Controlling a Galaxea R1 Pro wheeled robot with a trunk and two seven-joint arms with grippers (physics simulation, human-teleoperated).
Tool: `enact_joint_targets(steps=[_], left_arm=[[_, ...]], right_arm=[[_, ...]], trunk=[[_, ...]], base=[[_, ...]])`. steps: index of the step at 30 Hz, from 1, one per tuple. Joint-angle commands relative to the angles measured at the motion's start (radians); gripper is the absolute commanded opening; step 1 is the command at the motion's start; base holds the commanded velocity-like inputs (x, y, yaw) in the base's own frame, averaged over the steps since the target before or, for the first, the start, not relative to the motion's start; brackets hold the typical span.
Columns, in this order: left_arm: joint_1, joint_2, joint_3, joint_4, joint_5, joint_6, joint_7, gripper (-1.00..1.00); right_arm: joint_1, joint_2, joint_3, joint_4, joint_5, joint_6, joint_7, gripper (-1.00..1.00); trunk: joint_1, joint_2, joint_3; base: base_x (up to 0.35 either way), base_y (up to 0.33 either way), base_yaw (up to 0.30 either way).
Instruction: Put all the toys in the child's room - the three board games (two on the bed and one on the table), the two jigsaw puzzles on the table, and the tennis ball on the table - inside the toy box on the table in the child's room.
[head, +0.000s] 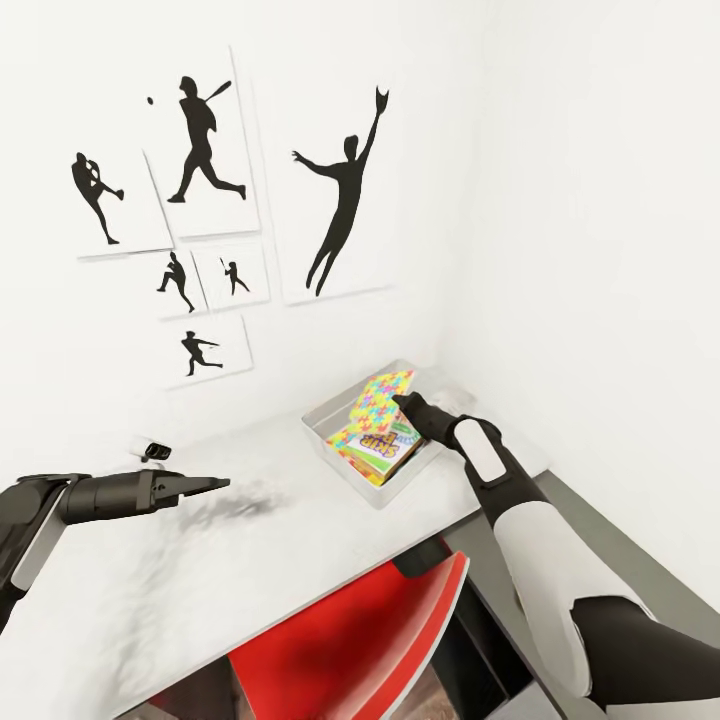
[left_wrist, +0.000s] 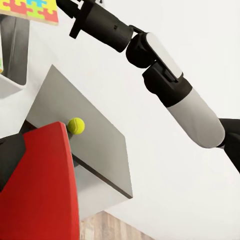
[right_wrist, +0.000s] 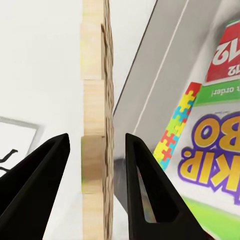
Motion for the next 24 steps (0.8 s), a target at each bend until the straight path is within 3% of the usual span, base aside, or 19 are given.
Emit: enact_joint_targets(steps=[1,9,19,20,24], left_arm=[[-0.001,0.0,0.0,0.0,0.001,0.011,-0.003,1.0],[-0.001,-0.001,0.0,0.0,0.001,0.011,-0.001,1.0],[-0.001,-0.001,0.0,0.0,0.001,0.006,0.0,1.0],[-0.001,-0.001,0.0,0.0,0.001,0.004,-0.001,1.0],[-0.001,-0.001,0.0,0.0,0.001,0.0,-0.001,1.0]], right_arm=[[-0.001,0.0,0.0,-0.001,-0.004,0.003,-0.003,-1.0],[-0.001,0.002,0.0,0.002,0.053,-0.031,-0.003,-1.0],[-0.002,-0.002,0.0,0.007,0.062,-0.043,-0.003,-1.0],[-0.002,-0.001,0.0,0.007,0.062,-0.043,-0.003,1.0],[-0.002,0.001,0.0,0.007,0.062,-0.043,-0.003,1.0]], trunk=[[0.001,-0.002,-0.002],[0.001,-0.002,-0.002],[0.001,-0.002,-0.002],[0.001,-0.002,-0.002],[0.001,-0.002,-0.002]], base=[[0.0,0.0,0.0],[0.0,0.0,0.0],[0.0,0.0,0.0],[0.0,0.0,0.0],[0.0,0.0,0.0]])
